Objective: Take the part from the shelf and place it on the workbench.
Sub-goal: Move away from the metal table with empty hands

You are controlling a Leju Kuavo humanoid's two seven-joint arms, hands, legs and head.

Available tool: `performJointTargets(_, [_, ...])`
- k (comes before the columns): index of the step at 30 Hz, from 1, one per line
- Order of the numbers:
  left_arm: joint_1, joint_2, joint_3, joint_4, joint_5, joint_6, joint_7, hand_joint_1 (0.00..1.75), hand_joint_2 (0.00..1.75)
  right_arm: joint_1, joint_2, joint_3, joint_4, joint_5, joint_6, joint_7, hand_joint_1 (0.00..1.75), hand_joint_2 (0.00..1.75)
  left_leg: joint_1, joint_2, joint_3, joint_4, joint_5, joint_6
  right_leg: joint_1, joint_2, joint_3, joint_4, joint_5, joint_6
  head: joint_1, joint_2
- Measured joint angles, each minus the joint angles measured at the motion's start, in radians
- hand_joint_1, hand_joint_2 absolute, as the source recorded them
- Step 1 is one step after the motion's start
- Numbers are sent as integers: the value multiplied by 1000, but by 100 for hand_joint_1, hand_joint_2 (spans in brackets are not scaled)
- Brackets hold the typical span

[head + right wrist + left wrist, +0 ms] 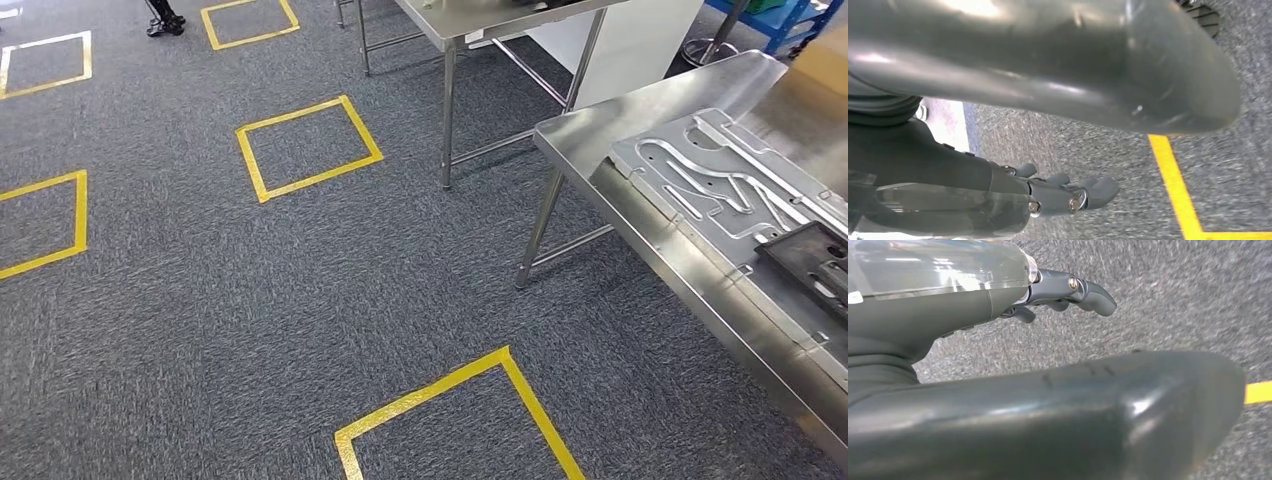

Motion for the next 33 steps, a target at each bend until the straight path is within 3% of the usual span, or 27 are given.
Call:
performJointTargets(2, [2, 1, 8, 0, 7, 2, 0, 0, 0, -5, 0, 1, 0, 1, 0, 0, 0, 0, 2, -23, 4, -12, 9, 7, -2, -8, 7, -1, -4, 9, 0, 0])
performJointTargets(4, [2, 1, 13, 0, 12, 3, 0, 0, 0, -6, 0, 3, 0, 2, 0, 1, 0, 0, 10, -45, 13, -30, 23, 17, -4, 32, -6, 40, -36, 18, 0, 0])
performJointTargets(6, [1, 2, 18, 0, 18, 7, 2, 0, 0, -2, 0, 4, 0, 4, 1, 1, 0, 0, 14, -67, 13, -37, 30, 24, -9, 87, -61, 156, -101, 24, 0, 0])
performJointTargets(7, [0, 2, 21, 0, 22, 9, 3, 0, 0, 0, 0, 4, 0, 6, 3, 2, 0, 0, 14, -79, 11, -36, 31, 25, -12, 98, -93, 220, -126, 27, 0, 0])
performJointTargets(8, [1, 2, 25, 0, 27, 10, 4, 0, 0, 1, 0, 5, 0, 8, 6, 4, 0, 0, 14, -93, 11, -35, 31, 25, -16, 103, -115, 260, -134, 30, 0, 0])
performJointTargets(9, [1, 1, 30, 0, 32, 12, 6, 0, 0, 2, 0, 5, 0, 11, 9, 6, 0, 0, 15, -107, 11, -32, 30, 23, -19, 104, -121, 266, -120, 34, 0, 0])
performJointTargets(10, [2, 1, 34, 0, 36, 14, 8, 0, 0, 2, 0, 6, 0, 14, 12, 8, 0, 0, 17, -122, 11, -28, 29, 20, -24, 107, -109, 234, -88, 37, 0, 0])
performJointTargets(12, [2, 1, 42, 0, 48, 19, 9, 0, 0, 3, -1, 8, 0, 19, 16, 12, 0, 0, 21, -148, 8, -12, 21, 9, -33, 138, -58, 109, -15, 44, 0, 0])
performJointTargets(13, [1, 1, 48, 0, 55, 24, 10, 0, 0, 4, -1, 9, 1, 22, 17, 13, 0, 0, 22, -160, 3, -3, 16, 1, -35, 157, -38, 61, 4, 44, 0, 0])
performJointTargets(15, [0, 2, 61, 0, 71, 33, 12, 0, 0, 3, -1, 13, 1, 30, 20, 14, 0, 0, 23, -179, -10, 8, 13, -14, -34, 177, -27, 26, 7, 37, 0, 0])
performJointTargets(17, [4, 1, 76, 0, 89, 43, 12, 0, 0, -1, -1, 16, 1, 37, 25, 14, 0, 0, 29, -192, -17, 8, 15, -26, -31, 157, -26, 21, 11, 22, 0, 0])
performJointTargets(19, [7, 0, 92, 0, 105, 52, 13, 0, 0, -2, -2, 18, 1, 45, 30, 14, 0, 0, 30, -160, -35, 44, -8, -35, -31, 134, -22, 12, 15, 7, 0, 0])
performJointTargets(21, [5, -2, 108, 0, 121, 60, 13, 0, 0, 0, -4, 22, 1, 54, 33, 13, 0, 0, 31, -108, -89, 159, -70, -42, -27, 108, -21, 8, 15, -3, 0, 0])
performJointTargets(22, [4, -2, 117, 0, 130, 65, 14, 0, 0, 1, -4, 25, 1, 60, 35, 13, 0, 0, 33, -95, -123, 229, -100, -45, -24, 93, -21, 8, 13, -6, 0, 0])
performJointTargets(23, [3, -3, 126, 0, 138, 69, 14, 0, 0, 2, -5, 28, 1, 65, 36, 12, 0, 0, 34, -89, -147, 280, -115, -48, -21, 79, -20, 8, 12, -7, 0, 0])
performJointTargets(24, [4, -4, 134, 0, 145, 74, 14, 0, 0, 2, -5, 31, 1, 71, 37, 10, 0, 0, 35, -85, -156, 298, -113, -48, -20, 66, -19, 8, 10, -8, 0, 0])
performJointTargets(25, [5, -6, 142, 0, 152, 78, 14, 0, 0, 2, -5, 34, 1, 76, 39, 9, 0, 0, 35, -81, -142, 271, -90, -48, -19, 54, -16, 8, 9, -7, 0, 0])
performJointTargets(26, [6, -6, 150, 0, 158, 83, 15, 0, 0, 1, -6, 38, 1, 82, 41, 6, 0, 0, 34, -73, -111, 211, -55, -45, -18, 43, -13, 8, 6, -5, 0, 0])
performJointTargets(28, [6, -8, 164, 0, 167, 90, 15, 0, 0, 0, -6, 44, 1, 90, 46, 3, 0, 0, 28, -33, -39, 71, -2, -35, -15, 23, -5, 9, 0, 2, 0, 0])
performJointTargets(30, [4, -10, 177, 0, 174, 96, 13, 0, 0, -2, -6, 48, 1, 97, 49, 2, 0, 0, 18, -14, -15, 15, 9, -23, -12, 6, -2, 10, -5, 11, 0, 0])
performJointTargets(32, [6, -12, 191, 0, 186, 104, 11, 0, 0, -7, -5, 54, 1, 104, 49, 2, 0, 0, 17, -33, -16, 9, 13, -11, -12, -7, 2, 8, -8, 22, 0, 0])
performJointTargets(33, [7, -14, 198, 0, 193, 109, 10, 0, 0, -10, -6, 57, 1, 107, 49, 2, 0, 0, 19, -43, -12, 2, 17, -5, -14, 4, 4, 13, -14, 27, 0, 0])
